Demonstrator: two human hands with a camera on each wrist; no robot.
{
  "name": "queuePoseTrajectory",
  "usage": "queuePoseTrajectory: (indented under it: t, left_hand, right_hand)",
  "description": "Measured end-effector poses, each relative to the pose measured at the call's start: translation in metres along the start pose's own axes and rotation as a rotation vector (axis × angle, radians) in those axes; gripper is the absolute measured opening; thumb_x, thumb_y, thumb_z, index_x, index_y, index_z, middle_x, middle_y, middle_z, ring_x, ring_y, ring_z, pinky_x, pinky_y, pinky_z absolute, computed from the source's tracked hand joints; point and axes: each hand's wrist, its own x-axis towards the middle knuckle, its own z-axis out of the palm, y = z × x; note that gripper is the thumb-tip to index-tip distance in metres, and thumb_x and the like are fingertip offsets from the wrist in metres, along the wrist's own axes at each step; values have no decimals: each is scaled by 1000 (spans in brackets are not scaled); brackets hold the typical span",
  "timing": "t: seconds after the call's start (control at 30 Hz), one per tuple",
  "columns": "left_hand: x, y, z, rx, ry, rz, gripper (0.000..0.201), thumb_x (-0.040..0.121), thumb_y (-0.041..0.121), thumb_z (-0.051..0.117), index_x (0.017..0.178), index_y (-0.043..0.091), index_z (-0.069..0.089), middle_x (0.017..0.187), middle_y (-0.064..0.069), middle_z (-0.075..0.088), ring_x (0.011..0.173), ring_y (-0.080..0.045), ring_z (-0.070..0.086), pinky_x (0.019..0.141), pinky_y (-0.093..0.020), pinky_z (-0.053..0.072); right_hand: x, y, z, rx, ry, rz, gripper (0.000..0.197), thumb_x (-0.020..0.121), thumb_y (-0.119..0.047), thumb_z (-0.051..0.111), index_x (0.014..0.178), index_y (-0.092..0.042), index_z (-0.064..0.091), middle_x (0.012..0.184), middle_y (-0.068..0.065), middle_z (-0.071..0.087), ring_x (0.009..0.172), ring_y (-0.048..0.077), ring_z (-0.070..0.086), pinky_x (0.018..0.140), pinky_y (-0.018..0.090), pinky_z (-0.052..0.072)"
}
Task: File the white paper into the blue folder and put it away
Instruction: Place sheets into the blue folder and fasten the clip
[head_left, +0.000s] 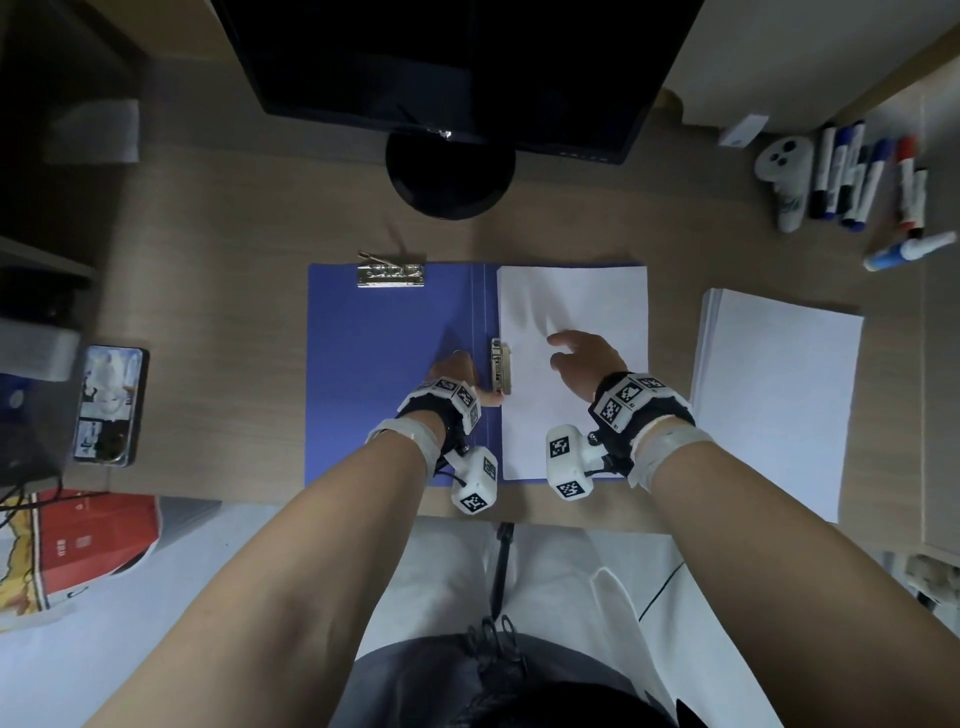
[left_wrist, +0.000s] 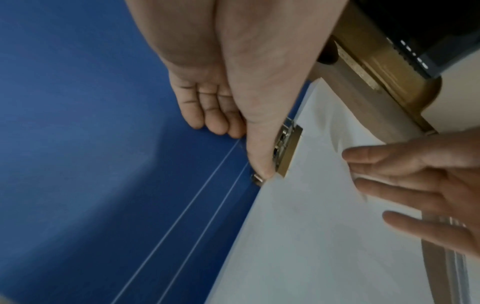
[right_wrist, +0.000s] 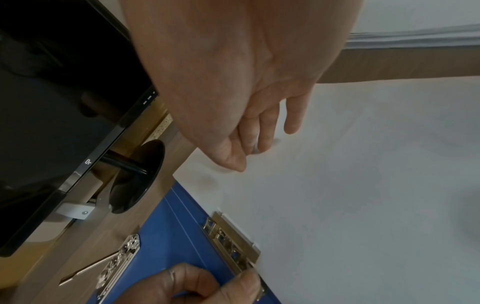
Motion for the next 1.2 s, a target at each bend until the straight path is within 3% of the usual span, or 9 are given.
queuePoseTrajectory:
  t: [0.17, 0.23, 0.33, 0.43, 0.57, 0.7, 0.97, 1.1, 1.2]
  left_hand:
    - [-5, -4, -7, 9, -70, 45, 62, 71, 48, 77, 113, 6, 60, 111, -8, 64, 101, -26, 62, 80, -32, 47]
    - [-3, -5, -9, -36, -77, 69, 50, 75, 51, 71, 101, 9, 65, 106, -7, 66, 93, -25, 61, 82, -32, 47]
    - [0, -12, -13, -127, 67, 94, 48, 81, 50, 63, 114, 15, 66, 122, -5, 66, 113, -26, 60, 97, -34, 48]
    - [-1, -20, -17, -41, 230, 39, 56, 85, 43, 58, 137, 24, 48, 148, -6, 41, 138, -31, 36, 111, -48, 36]
    - [0, -31, -11, 211, 107, 78, 83, 89, 36, 55, 155, 24, 6, 164, -1, -7, 152, -28, -1, 119, -49, 23]
    - [11, -25, -12, 337, 54, 129, 91, 88, 36, 56, 155, 17, -3, 162, -5, -18, 151, -28, -12, 121, -47, 20]
    - [28, 4, -25, 311, 66, 148, 91, 87, 39, 56, 155, 16, 1, 163, -5, -14, 151, -28, -10, 123, -41, 12]
    - [11, 27, -23, 39, 242, 61, 68, 86, 30, 59, 147, 18, 31, 157, -6, 22, 144, -32, 24, 114, -49, 31]
    - [-3, 69, -14, -134, 308, 122, 46, 86, 27, 56, 130, 22, 49, 138, -6, 50, 127, -30, 47, 104, -45, 43]
  right_hand:
    - [-12, 0, 7, -241, -23, -61, 58, 91, -27, 52, 148, -30, 38, 160, -8, 24, 146, 21, 26, 115, 40, 32]
    - [-10, -5, -1, -233, -9, -35, 60, 91, -26, 52, 149, -29, 36, 157, -3, 33, 144, 23, 31, 114, 41, 34]
    - [-8, -12, -19, -39, -9, -30, 60, 90, -23, 53, 149, -25, 38, 151, 2, 44, 133, 25, 47, 107, 37, 42]
    - [-10, -9, -21, -60, -37, -4, 61, 92, -26, 53, 150, -21, 36, 155, 5, 38, 134, 27, 46, 104, 34, 42]
    - [-15, 3, 5, -325, -196, 81, 80, 92, -36, 56, 157, -17, 13, 164, 10, -7, 151, 32, 8, 119, 43, 23]
    - [-12, 10, 14, -384, -227, 131, 88, 93, -39, 54, 157, -20, -4, 161, 10, -22, 151, 31, -9, 122, 47, 12]
    - [0, 18, -4, -234, -177, 155, 90, 91, -35, 58, 157, -14, 1, 164, 7, -14, 151, 30, 4, 120, 44, 19]
    - [-7, 33, -26, 58, -69, 147, 69, 89, -28, 58, 151, -17, 31, 157, 5, 31, 138, 29, 40, 106, 35, 38]
    - [-14, 57, -56, 161, 24, 178, 57, 90, -26, 56, 144, -16, 42, 145, 6, 47, 129, 28, 49, 100, 31, 41]
